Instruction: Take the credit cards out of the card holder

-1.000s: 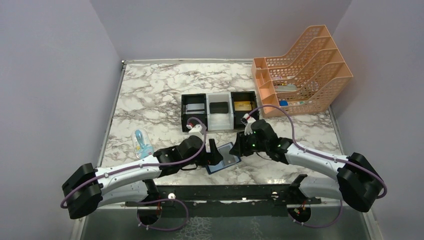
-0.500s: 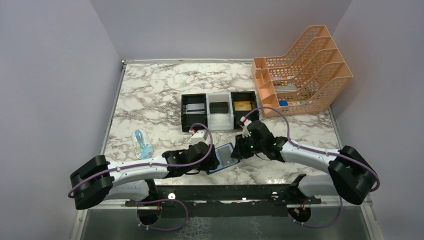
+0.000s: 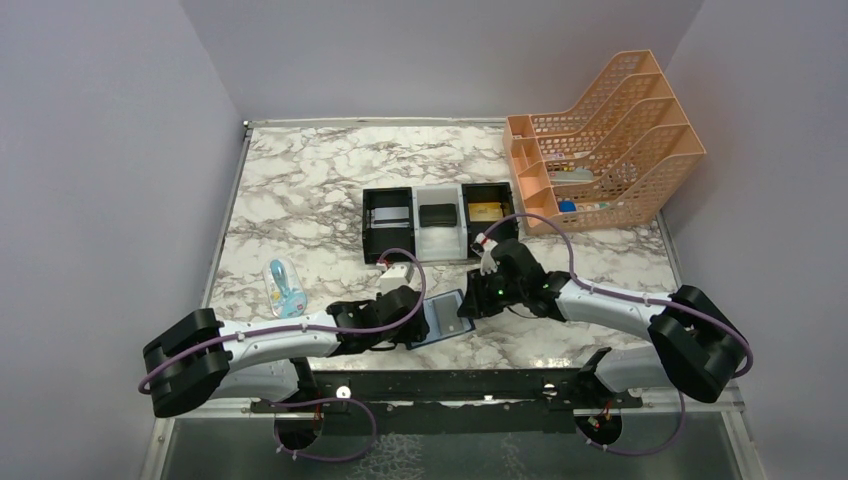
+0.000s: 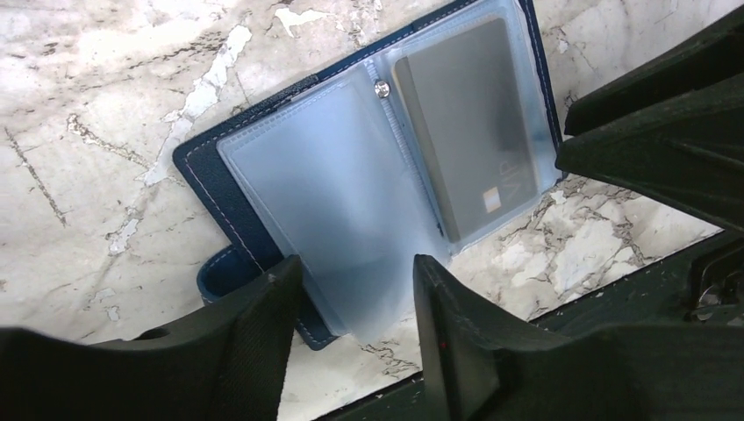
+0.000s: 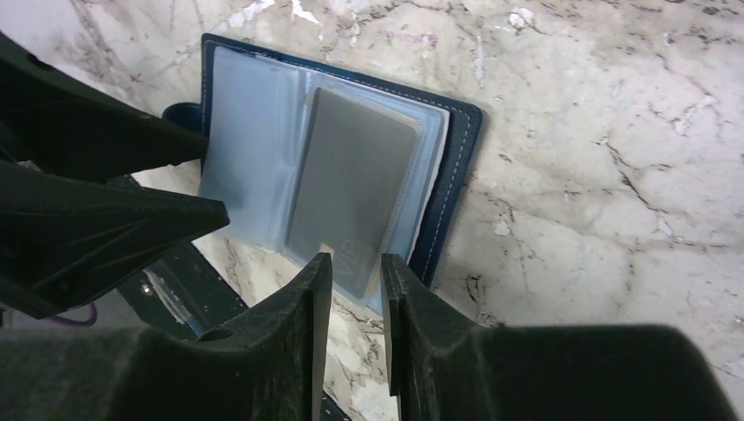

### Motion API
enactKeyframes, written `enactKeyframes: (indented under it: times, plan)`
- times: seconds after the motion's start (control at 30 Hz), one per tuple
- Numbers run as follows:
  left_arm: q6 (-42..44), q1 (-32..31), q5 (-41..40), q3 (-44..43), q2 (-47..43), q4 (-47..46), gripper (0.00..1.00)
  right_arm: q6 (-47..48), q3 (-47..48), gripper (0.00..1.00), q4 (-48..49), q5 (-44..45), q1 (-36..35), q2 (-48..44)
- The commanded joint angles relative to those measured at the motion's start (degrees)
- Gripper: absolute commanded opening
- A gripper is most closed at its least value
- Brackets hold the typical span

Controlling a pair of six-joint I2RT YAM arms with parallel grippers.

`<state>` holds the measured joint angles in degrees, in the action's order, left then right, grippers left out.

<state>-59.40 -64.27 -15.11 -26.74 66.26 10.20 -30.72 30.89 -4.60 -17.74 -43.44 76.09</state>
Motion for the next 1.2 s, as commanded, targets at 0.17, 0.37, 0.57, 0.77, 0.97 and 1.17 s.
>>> enactKeyframes:
  times: [0.17,0.37,0.57,0.77,0.97,1.17]
  plan:
    - [2.6,-0.6,-3.2,-3.8,-1.4,6.9,0.62,-1.2,0.8,0.28,4.1,-6.2,-0.1,-0.9]
    - [2.9,-1.0,-2.9,-5.3,-1.8,8.6,0.62,-2.2,0.2,0.27,5.8,-8.0,-0.1,-0.2]
    - [3.1,-1.6,-4.4,-6.4,-3.4,10.5,0.63,-2.7,0.0,0.27,7.0,-8.9,-0.1,1.3]
    - [2.5,-1.6,-5.2,-5.8,-0.7,12.4,0.62,-3.1,0.3,0.27,7.7,-9.8,0.0,2.1]
    - [1.6,-1.6,-7.0,-6.3,1.1,14.2,0.56,-3.4,0.3,0.27,8.1,-10.4,0.0,2.6]
    - [1.6,-1.6,-7.4,-5.8,0.0,14.2,0.51,-3.9,0.6,0.28,6.7,-8.2,0.0,4.0]
